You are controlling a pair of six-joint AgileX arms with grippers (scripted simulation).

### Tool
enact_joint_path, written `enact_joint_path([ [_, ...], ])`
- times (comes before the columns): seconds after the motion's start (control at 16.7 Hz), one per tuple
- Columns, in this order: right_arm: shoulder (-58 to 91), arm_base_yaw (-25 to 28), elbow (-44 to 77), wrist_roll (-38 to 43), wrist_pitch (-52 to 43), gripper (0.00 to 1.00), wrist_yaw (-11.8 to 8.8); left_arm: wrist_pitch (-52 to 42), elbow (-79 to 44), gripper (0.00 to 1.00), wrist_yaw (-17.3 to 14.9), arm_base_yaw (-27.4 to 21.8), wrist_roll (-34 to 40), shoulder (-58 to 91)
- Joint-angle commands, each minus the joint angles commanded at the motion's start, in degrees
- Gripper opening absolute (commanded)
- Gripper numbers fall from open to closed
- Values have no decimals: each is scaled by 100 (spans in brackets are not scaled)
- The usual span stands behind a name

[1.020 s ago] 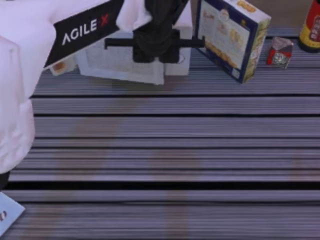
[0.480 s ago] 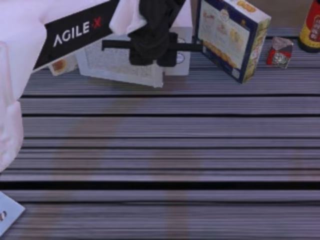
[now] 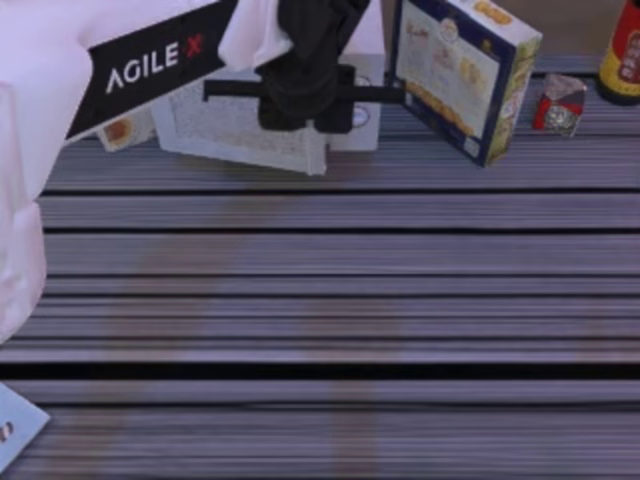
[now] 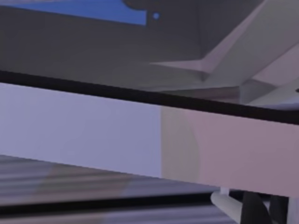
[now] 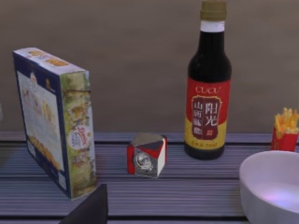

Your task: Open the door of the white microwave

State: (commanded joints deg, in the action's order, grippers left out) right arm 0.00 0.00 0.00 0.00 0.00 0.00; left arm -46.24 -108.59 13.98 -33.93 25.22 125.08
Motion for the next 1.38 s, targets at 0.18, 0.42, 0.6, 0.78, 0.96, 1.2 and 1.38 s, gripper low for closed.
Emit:
enact_joint_path([
  [0.18, 0, 0, 0, 0, 0, 100, 0, 0, 0, 0, 0, 0, 0, 0],
  [0.42, 0, 0, 0, 0, 0, 100, 0, 0, 0, 0, 0, 0, 0, 0],
  [0.6, 0, 0, 0, 0, 0, 100, 0, 0, 0, 0, 0, 0, 0, 0],
  [0.78, 0, 0, 0, 0, 0, 100, 0, 10, 35, 0, -29, -41, 5, 23],
  [0.96, 0, 0, 0, 0, 0, 100, 0, 180, 362, 0, -112, 5, -235, -204],
  [1.2, 0, 0, 0, 0, 0, 100, 0, 447, 870, 0, -299, 72, -592, -545],
  [1.38, 0, 0, 0, 0, 0, 100, 0, 469, 907, 0, -315, 77, -620, -571],
])
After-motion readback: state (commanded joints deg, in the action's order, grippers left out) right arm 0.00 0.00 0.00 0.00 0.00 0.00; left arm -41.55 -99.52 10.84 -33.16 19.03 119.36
